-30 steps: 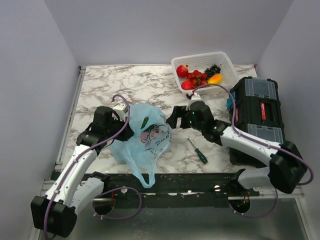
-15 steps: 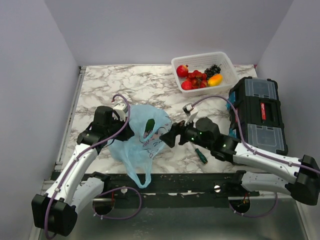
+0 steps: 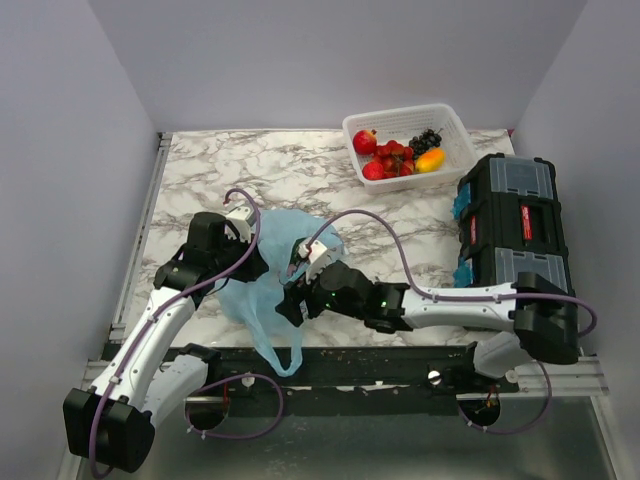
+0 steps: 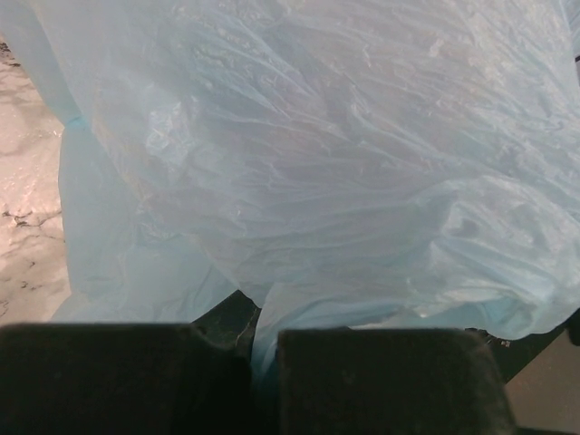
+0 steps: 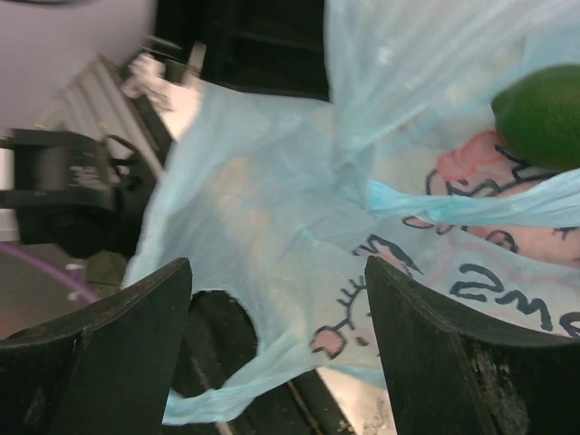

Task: Take the fake fruits out of the plastic bag
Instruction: Take out the fake fruit from the plastic bag, then place the fake fruit in the bin, then place the plastic bag at the center of the board, then reset both arms

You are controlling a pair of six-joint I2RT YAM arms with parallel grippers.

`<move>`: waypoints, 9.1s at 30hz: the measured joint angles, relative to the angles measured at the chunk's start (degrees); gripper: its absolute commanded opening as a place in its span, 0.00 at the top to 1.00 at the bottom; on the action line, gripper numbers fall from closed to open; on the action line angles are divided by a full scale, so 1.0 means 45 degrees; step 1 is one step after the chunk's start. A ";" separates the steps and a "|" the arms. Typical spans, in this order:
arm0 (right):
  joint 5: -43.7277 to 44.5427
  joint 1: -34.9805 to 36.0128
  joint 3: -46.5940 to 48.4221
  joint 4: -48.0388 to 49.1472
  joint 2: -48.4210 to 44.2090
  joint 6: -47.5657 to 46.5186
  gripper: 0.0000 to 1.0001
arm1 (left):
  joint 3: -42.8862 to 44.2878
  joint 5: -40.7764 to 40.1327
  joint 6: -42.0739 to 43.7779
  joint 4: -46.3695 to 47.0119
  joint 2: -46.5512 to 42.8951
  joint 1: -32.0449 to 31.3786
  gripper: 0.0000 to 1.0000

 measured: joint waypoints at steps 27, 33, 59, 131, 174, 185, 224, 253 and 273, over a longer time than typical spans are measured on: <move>0.5003 -0.0670 0.0962 0.3507 0.3575 -0.0291 0.30 | 0.0000 0.0034 0.0005 0.0005 -0.0204 0.0000 1.00; 0.5056 -0.0967 0.1341 0.3701 0.3915 -0.0131 0.24 | 0.0000 0.0083 0.0005 0.0010 -0.0282 0.0000 1.00; 0.5751 -0.2147 0.4575 0.3526 0.7567 0.1093 0.08 | 0.0000 0.0272 0.0000 0.0092 -0.0384 0.0000 1.00; -0.3483 -0.2837 0.0971 0.1370 0.0160 0.0447 0.99 | 0.0010 -0.1336 -0.0316 -0.0078 -0.0151 0.0481 1.00; 0.3303 -0.5897 0.0933 -0.0850 -0.0321 0.0869 0.99 | 0.0112 -0.9695 -0.2380 -0.1151 -0.2511 0.1073 0.30; 0.3857 -0.9364 0.6057 -0.3366 0.3832 0.1433 0.99 | 0.0296 -0.7495 -0.1365 -0.1156 -0.2958 0.1073 0.28; 0.1953 -1.0943 1.3279 -0.7218 0.9904 0.0112 0.09 | 0.0296 -0.6013 -0.0903 -0.1035 -0.3551 0.1073 0.25; 0.0233 -1.0967 0.2793 -0.6533 -0.6747 0.0243 0.00 | 0.3123 -0.4639 -0.2467 0.0262 -0.5600 0.1073 0.01; 0.1734 -1.0967 0.2399 -0.8019 -1.1987 0.0005 0.00 | 0.3254 -0.4328 -0.2633 0.2526 -0.6159 0.1073 0.01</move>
